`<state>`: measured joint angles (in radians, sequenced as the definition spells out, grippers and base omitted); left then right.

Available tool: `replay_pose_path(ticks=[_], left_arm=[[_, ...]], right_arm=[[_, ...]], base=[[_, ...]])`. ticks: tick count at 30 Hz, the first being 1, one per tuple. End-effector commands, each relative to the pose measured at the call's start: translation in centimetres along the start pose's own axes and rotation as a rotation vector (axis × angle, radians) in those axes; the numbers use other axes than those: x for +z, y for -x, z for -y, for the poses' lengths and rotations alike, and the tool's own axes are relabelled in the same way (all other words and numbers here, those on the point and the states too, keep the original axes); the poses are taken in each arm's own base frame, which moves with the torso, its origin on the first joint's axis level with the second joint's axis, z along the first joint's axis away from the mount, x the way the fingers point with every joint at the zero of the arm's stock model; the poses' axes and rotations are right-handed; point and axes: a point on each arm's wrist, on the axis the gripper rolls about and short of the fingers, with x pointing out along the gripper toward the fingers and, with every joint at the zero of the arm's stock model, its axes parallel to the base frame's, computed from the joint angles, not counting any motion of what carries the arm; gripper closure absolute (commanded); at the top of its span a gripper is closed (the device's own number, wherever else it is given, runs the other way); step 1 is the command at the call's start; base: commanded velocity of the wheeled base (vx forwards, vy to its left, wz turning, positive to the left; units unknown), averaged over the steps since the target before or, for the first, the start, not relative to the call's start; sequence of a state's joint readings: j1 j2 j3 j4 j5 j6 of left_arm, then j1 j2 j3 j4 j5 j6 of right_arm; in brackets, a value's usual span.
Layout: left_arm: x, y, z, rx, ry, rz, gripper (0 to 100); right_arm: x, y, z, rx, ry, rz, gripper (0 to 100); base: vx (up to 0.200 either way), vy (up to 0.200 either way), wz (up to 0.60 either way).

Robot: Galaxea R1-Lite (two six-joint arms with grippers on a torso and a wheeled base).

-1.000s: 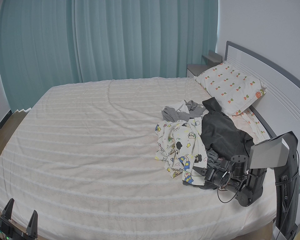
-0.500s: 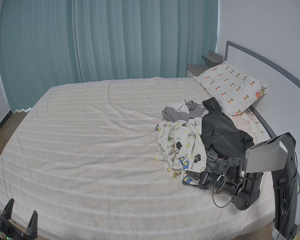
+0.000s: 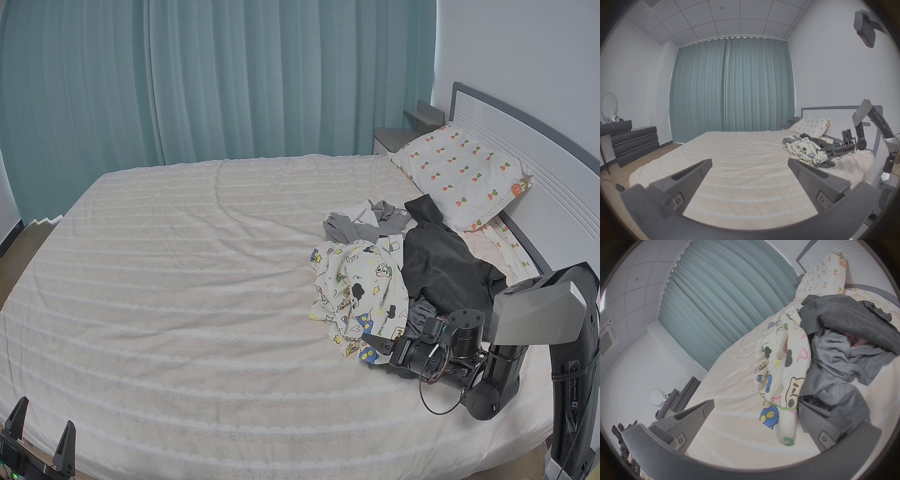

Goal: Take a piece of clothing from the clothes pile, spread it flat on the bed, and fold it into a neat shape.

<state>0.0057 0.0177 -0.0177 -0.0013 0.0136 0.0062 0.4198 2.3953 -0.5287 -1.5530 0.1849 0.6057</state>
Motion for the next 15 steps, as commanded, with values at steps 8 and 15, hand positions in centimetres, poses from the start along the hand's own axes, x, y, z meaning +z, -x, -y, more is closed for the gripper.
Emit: replay_pose_path(ticks=[8,15], left_arm=[[-0.5,0.0,0.0,0.001,0.0,0.0,0],[-0.5,0.0,0.0,0.001,0.0,0.0,0]], right_arm=[[-0.6,-0.8,-1.3,0.046,0.025,-0.01,0],[-0.5,-1.9,0.7,-0.003,0.008,-0.01,0]], base=[[0.0,0.0,0.0],[0.0,0.0,0.0]])
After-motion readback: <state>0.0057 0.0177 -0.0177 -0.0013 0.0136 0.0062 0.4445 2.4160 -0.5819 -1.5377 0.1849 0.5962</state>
